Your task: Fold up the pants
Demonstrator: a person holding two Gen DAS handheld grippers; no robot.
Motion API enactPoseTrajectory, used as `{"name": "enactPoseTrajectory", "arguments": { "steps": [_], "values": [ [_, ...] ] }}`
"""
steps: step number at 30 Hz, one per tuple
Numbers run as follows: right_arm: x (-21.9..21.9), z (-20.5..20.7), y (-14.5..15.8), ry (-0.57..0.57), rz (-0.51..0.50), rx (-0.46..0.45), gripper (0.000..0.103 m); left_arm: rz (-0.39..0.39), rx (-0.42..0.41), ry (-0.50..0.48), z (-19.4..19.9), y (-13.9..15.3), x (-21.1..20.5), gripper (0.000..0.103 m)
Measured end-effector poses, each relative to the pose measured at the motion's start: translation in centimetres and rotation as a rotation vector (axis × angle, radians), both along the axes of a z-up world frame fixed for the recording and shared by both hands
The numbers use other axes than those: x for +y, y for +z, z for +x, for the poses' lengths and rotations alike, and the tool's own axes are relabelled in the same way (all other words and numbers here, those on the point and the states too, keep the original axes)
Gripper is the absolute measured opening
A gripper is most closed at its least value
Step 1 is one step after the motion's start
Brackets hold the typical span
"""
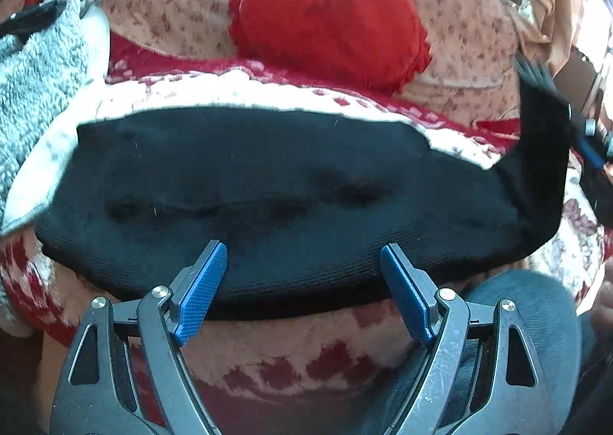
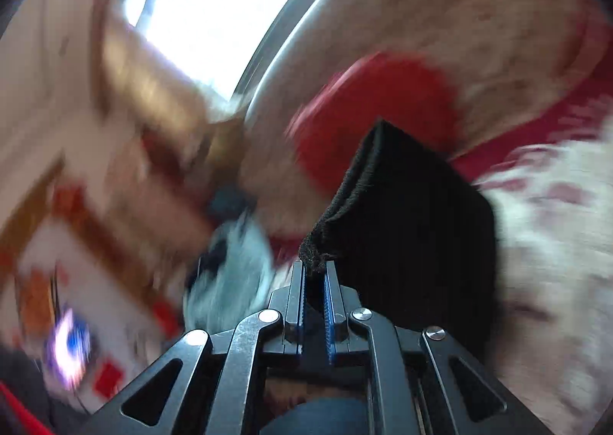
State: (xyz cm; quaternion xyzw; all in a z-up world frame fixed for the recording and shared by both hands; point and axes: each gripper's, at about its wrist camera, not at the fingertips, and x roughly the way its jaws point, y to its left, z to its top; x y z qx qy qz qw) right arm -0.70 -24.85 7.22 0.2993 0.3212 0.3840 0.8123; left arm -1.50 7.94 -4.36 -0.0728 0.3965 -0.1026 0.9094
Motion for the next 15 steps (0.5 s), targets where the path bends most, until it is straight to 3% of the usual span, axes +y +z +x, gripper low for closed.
{"name": "enactPoseTrajectory", "arguments": {
  "steps": [4, 6, 10, 15],
  "values": [
    [7.7, 2.4, -1.6, 0.211, -0.233, 0.087, 0.007, -0.017, 0.004, -0.004, 0.1, 0.0, 0.2, 0.082],
    [9.1, 3.1, -3.0, 0.252, -0.302, 0.137, 0.007, -0.018, 0.004, -0.006, 0.1, 0.1, 0.2, 0.082],
    [9.2, 3.6, -2.8, 0.278, -0.320, 0.138, 0.007, -0.022, 0.005, -0.006, 0.1, -0.1, 0.3, 0.082],
    [10.7, 4.2, -5.0, 0.331, -0.414, 0.261, 0.008, -0.003, 0.006, -0.010, 0.3, 0.0, 0.0, 0.083]
  ]
}}
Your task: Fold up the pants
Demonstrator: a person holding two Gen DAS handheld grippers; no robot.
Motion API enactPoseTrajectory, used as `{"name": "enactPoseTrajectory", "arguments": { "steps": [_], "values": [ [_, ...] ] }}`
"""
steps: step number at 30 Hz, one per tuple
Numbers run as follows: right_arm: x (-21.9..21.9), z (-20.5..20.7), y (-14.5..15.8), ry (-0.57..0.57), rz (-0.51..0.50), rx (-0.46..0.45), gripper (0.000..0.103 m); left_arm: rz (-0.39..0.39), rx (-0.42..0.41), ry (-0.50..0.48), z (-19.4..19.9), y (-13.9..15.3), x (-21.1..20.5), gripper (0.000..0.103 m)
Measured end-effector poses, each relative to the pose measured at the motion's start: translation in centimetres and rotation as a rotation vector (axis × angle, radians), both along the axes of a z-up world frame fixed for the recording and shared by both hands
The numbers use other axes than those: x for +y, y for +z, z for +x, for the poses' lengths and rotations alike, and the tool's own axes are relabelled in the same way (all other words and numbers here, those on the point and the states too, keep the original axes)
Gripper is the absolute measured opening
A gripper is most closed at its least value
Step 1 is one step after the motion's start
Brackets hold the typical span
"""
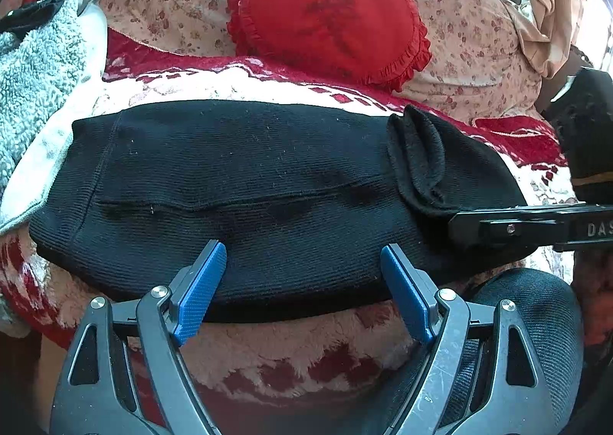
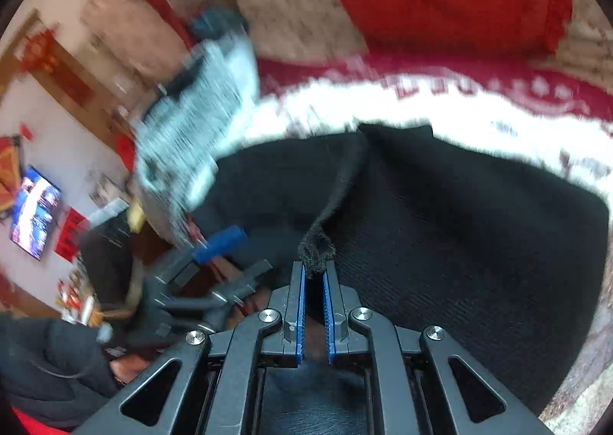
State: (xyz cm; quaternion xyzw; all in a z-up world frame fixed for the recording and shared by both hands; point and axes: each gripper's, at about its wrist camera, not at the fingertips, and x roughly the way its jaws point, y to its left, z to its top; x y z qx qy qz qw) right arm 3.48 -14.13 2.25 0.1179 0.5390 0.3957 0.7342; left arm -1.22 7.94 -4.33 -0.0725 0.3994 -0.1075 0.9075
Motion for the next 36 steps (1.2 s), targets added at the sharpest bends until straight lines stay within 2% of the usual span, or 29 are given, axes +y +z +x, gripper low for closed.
{"name": "enactPoseTrajectory", "arguments": {
  "steps": [2, 4, 6, 8, 9, 11, 13, 14, 15, 16, 17, 18, 20, 21, 22, 23, 25, 26, 30, 33, 36],
  "values": [
    [-0.3, -0.1, -0.2, 0.000, 0.020, 0.022, 0.015, 0.015, -0.004, -0.006, 0.0, 0.2, -0.2, 0.083],
    [-0.5, -0.7, 0.5, 0.018, 0.050, -0.011, 0.027, 0.028, -0.043, -0.014, -0.3, 1.3, -0.4, 0.083],
    [-1.8, -1.9, 1.7, 0.023, 0.129, -0.055, 0.027, 0.048, -0.132, -0.033, -0.8, 2.9, -0.5, 0.083],
    [-4.5, -3.4, 3.0, -0.018, 0.156, -0.133, 0.027, 0.047, -0.221, -0.105, -1.4, 4.5, -1.2, 0.083],
    [-6.5, -4.0, 3.6, -0.077, 0.123, -0.197, 0.027, 0.031, -0.277, -0.191, -1.7, 5.5, -1.9, 0.083],
    [-10.0, -4.9, 4.1, -0.214, 0.009, -0.298, 0.027, -0.008, -0.335, -0.338, -1.7, 6.8, -3.6, 0.083],
    [-13.3, -5.4, 3.9, -0.346, -0.080, -0.370, 0.027, -0.025, -0.360, -0.455, -1.1, 7.6, -5.6, 0.080],
    [-14.1, -5.4, 3.8, -0.396, -0.112, -0.379, 0.027, -0.038, -0.353, -0.513, -0.2, 7.9, -6.9, 0.072],
    [-14.5, -5.3, 3.9, -0.406, -0.111, -0.386, 0.025, -0.040, -0.336, -0.526, 0.7, 7.8, -7.7, 0.053],
    [-14.6, -5.3, 4.0, -0.401, -0.091, -0.395, 0.016, -0.030, -0.308, -0.520, 1.8, 7.6, -8.5, 0.040],
    [-14.6, -5.2, 4.1, -0.394, -0.075, -0.402, 0.012, -0.012, -0.260, -0.502, 3.3, 7.1, -9.2, 0.011],
    [-14.2, -4.9, 4.1, -0.390, -0.091, -0.419, 0.007, 0.012, -0.206, -0.476, 4.7, 6.4, -9.8, 0.005],
    [-13.1, -4.2, 3.8, -0.387, -0.125, -0.441, 0.004, 0.067, -0.120, -0.415, 6.9, 4.5, -10.4, 0.005],
    [-12.6, -3.6, 3.4, -0.369, -0.142, -0.435, 0.004, 0.132, -0.072, -0.347, 7.6, 3.1, -10.2, 0.005],
    [-12.0, -3.2, 2.9, -0.351, -0.167, -0.435, 0.004, 0.132, -0.036, -0.320, 7.9, 2.1, -9.8, 0.005],
    [-11.3, -2.9, 2.3, -0.325, -0.190, -0.431, 0.004, 0.102, -0.032, -0.314, 7.8, 1.5, -9.3, 0.005],
    [-9.6, -1.6, -0.2, -0.262, -0.260, -0.349, 0.003, 0.107, -0.052, -0.315, 7.5, 1.2, -9.1, 0.005],
    [-9.4, -1.2, -1.4, -0.273, -0.276, -0.345, 0.002, 0.106, -0.053, -0.311, 7.5, 1.0, -9.2, 0.005],
    [-9.7, -1.1, -1.3, -0.279, -0.263, -0.352, 0.001, 0.061, -0.054, -0.305, 7.5, 0.7, -8.9, 0.005],
    [-11.1, -2.0, -0.1, -0.319, -0.199, -0.362, 0.001, 0.055, -0.064, -0.313, 6.3, 2.1, -8.4, 0.004],
    [-12.5, -4.1, 1.8, -0.322, -0.080, -0.367, 0.001, -0.035, -0.083, -0.374, 4.3, 4.0, -7.4, 0.005]
  ]
}}
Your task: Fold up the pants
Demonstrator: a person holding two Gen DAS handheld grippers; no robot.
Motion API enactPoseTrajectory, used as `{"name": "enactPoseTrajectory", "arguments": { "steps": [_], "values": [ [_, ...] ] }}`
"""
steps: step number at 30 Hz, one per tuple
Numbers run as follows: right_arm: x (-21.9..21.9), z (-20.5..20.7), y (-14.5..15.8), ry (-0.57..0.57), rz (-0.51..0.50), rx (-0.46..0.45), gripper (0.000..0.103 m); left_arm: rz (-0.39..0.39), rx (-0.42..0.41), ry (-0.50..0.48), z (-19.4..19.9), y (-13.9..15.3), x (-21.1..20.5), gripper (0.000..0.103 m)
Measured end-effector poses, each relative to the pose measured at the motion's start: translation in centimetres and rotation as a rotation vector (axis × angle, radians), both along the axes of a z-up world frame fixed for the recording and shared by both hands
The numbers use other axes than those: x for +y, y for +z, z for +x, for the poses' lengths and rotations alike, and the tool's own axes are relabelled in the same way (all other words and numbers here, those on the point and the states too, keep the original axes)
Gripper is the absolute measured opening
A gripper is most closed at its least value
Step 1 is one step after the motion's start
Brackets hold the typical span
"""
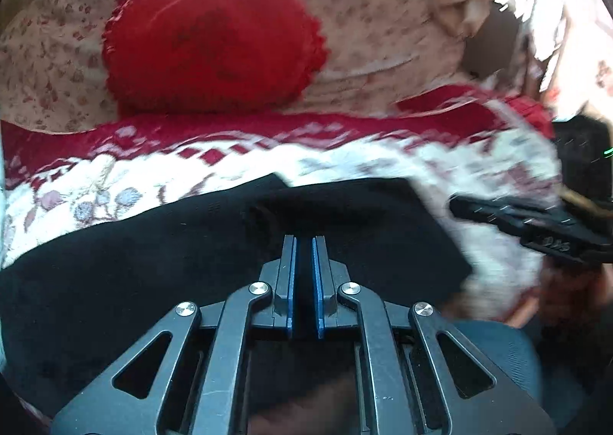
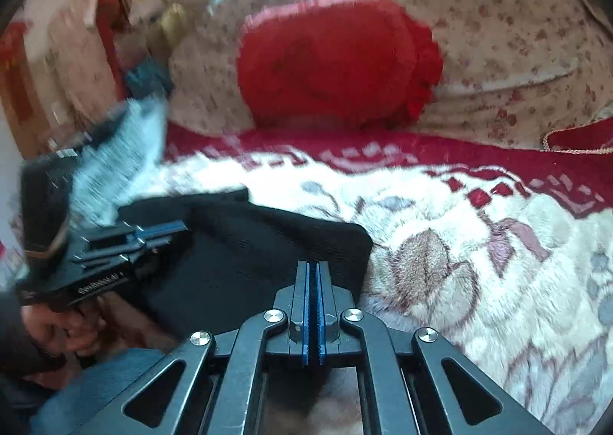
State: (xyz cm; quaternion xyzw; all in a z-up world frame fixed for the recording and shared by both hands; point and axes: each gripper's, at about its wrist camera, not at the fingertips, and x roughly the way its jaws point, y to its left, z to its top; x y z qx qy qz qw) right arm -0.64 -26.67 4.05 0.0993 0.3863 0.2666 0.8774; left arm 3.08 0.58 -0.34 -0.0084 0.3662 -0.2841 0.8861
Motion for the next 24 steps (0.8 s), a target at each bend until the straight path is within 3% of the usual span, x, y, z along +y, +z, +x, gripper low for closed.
{"name": "enactPoseTrajectory", "arguments": {
  "steps": [2, 4, 5, 8, 12, 15, 17, 20, 21, 23, 24],
  "values": [
    [0.4, -0.7, -0.5, 0.056, 0.017, 0.057, 0.001, 0.014, 0.016, -0.021, -0.6, -0.5, -0.1, 0.005],
    [1.1, -0.5, -3.0, 0.095, -0.040, 0.162, 0.001, 0.063, 0.083, -0.012, 0.2, -3.1, -0.4, 0.005],
    [1.0, -0.7, -3.3, 0.095, -0.015, 0.145, 0.001, 0.031, 0.061, -0.009, 0.1, -3.3, -0.1, 0.005],
    [0.5, -0.6, -2.7, 0.089, 0.008, 0.143, 0.001, 0.046, 0.055, -0.007, 0.1, -3.1, -0.4, 0.005],
    [1.4, -1.9, -0.4, 0.126, 0.000, 0.025, 0.002, 0.039, 0.055, -0.009, -0.1, -3.2, -0.4, 0.005],
    [2.7, -1.2, -2.6, 0.137, -0.110, 0.108, 0.004, 0.001, 0.069, -0.002, 0.1, -3.4, 0.0, 0.005],
    [2.1, -1.2, -2.2, 0.115, -0.073, 0.094, 0.004, -0.003, 0.069, 0.001, 0.0, -3.4, 0.1, 0.005],
    [1.7, -1.9, 0.5, 0.112, 0.017, -0.037, 0.004, -0.015, 0.076, 0.008, 0.0, -3.4, 0.1, 0.005],
    [1.9, -1.8, 0.6, 0.114, 0.036, -0.042, 0.005, -0.023, 0.079, 0.012, 0.0, -3.4, 0.2, 0.005],
    [3.1, -0.8, -0.8, 0.130, -0.012, 0.027, 0.006, -0.045, 0.087, 0.015, 0.1, -3.5, 0.4, 0.005],
    [4.0, -0.1, -2.5, 0.134, -0.083, 0.110, 0.006, -0.061, 0.102, 0.015, 0.2, -3.4, 0.7, 0.005]
  ]
}}
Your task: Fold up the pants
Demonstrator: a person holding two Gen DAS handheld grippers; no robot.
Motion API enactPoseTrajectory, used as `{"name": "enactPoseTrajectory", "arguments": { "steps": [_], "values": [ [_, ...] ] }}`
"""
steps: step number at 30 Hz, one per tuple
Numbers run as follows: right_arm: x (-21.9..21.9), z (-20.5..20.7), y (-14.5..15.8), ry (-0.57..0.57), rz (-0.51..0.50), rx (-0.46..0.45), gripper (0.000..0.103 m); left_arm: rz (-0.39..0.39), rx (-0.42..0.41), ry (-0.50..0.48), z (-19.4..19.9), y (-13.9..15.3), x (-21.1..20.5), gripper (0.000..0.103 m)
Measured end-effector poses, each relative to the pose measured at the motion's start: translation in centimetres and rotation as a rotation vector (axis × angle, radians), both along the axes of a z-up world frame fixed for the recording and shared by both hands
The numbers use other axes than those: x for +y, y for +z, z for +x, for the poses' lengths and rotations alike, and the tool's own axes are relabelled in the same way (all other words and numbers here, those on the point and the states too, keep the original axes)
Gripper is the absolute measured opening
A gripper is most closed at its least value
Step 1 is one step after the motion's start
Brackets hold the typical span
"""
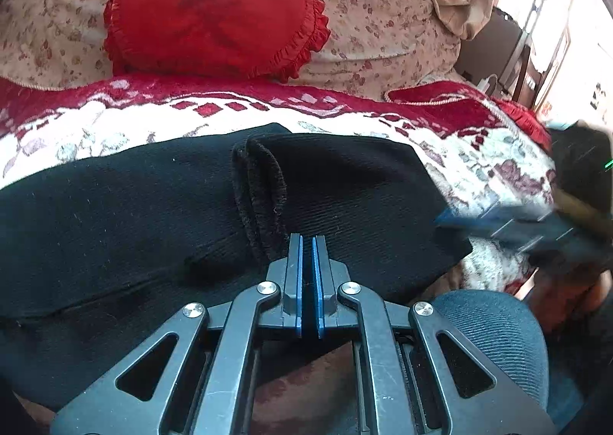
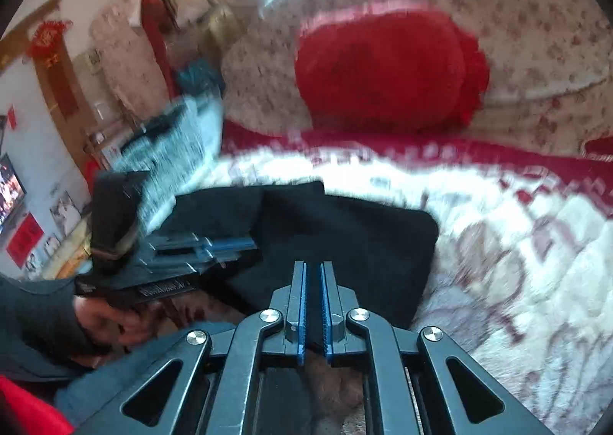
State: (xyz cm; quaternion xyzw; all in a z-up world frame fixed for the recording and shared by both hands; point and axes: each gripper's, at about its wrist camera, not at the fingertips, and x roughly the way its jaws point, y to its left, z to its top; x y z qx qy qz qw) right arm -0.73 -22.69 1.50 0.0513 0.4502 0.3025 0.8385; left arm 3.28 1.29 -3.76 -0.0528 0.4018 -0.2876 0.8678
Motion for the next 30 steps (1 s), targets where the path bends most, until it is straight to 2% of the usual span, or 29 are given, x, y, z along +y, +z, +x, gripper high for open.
{"name": "enactPoseTrajectory", "arguments": {
  "steps": [3, 4, 5, 7, 8, 9, 10, 12, 14, 18, 23, 26, 29, 30],
  "values": [
    [-0.2, 0.3, 1.1, -0.046, 0.068, -0.022, 0.006, -0.057, 0.017, 0.023, -0.8, 1.0, 1.4, 0.006],
    [-0.4, 0.1, 1.8, -0.051, 0.087, -0.056, 0.006, -0.069, 0.013, 0.036, -1.3, 1.4, 2.1, 0.006],
    [-0.9, -0.2, 2.4, -0.071, 0.104, -0.102, 0.006, -0.087, 0.007, 0.051, -2.0, 1.8, 3.2, 0.010],
    [-1.6, -0.1, 2.8, -0.129, 0.107, -0.121, 0.006, -0.132, 0.001, 0.109, -3.7, 2.1, 6.6, 0.024],
    [-2.2, -0.1, 2.6, -0.170, 0.105, -0.119, 0.006, -0.148, 0.012, 0.160, -4.4, 1.9, 8.6, 0.039],
    [-3.1, 0.3, 2.3, -0.227, 0.088, -0.102, 0.006, -0.185, 0.037, 0.240, -5.5, 1.3, 11.2, 0.047],
    [-3.9, 0.7, 1.9, -0.279, 0.076, -0.081, 0.006, -0.228, 0.078, 0.318, -6.5, 0.5, 13.6, 0.048],
    [-5.6, 1.2, 0.9, -0.366, 0.088, -0.024, 0.006, -0.291, 0.153, 0.413, -7.9, -1.3, 16.9, 0.047],
    [-6.8, 1.5, 0.1, -0.415, 0.092, 0.014, 0.006, -0.340, 0.173, 0.486, -8.7, -2.6, 19.2, 0.048],
    [-8.0, 1.5, -1.5, -0.472, 0.077, 0.105, 0.006, -0.508, 0.213, 0.608, -8.0, -4.6, 22.4, 0.047],
    [-7.2, 1.4, -1.6, -0.465, 0.052, 0.091, 0.007, -0.717, 0.254, 0.720, -6.5, -6.6, 24.6, 0.047],
    [-7.1, 1.8, -2.0, -0.463, 0.057, 0.094, 0.007, -0.852, 0.263, 0.750, -6.4, -7.3, 25.6, 0.047],
    [-7.2, 1.8, -2.3, -0.465, 0.065, 0.098, 0.007, -0.933, 0.283, 0.766, -6.7, -8.2, 26.2, 0.047],
    [-7.2, 1.8, -2.3, -0.465, 0.065, 0.097, 0.007, -0.951, 0.286, 0.770, -7.0, -8.6, 26.5, 0.042]
  ]
}}
